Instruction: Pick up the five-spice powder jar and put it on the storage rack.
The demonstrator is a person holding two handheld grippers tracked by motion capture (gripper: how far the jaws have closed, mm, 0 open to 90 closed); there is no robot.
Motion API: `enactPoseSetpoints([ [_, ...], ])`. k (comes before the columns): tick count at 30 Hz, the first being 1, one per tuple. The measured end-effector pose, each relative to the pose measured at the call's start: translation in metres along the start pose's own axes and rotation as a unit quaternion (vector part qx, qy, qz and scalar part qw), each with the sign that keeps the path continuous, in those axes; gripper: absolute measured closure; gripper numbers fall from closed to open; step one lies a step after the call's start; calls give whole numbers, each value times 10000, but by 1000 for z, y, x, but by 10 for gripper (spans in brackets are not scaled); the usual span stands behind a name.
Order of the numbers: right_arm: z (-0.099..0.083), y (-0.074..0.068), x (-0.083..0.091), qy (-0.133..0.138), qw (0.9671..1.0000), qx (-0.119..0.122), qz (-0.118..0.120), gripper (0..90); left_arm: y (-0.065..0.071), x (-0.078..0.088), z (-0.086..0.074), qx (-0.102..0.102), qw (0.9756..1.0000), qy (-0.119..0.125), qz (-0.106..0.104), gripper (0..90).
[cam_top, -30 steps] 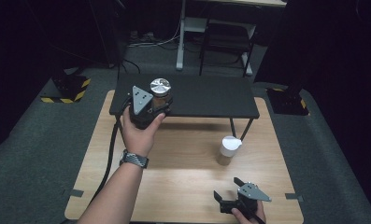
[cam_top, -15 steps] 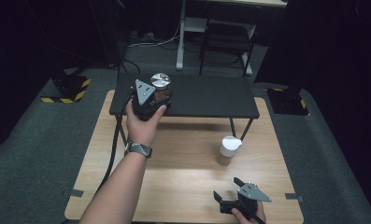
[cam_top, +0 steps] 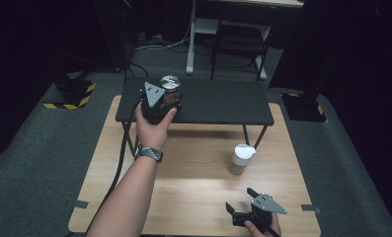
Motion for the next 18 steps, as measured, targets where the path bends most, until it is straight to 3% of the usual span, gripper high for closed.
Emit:
enactPoseSetpoints([
  [18, 0, -1, -1, -8, 10000, 22, 4, 1, -5, -2, -1, 92, 9999, -33, -96, 311],
])
Point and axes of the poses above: each handheld gripper's, and its own axes: x roughly backward along the jaws, z roughly out of its top, y roughly to its right, the point moved 10 cm from there along -x, roughly forward along the jaws, and after that the axes turned 4 degrees about -y, right-handed, at the moved point
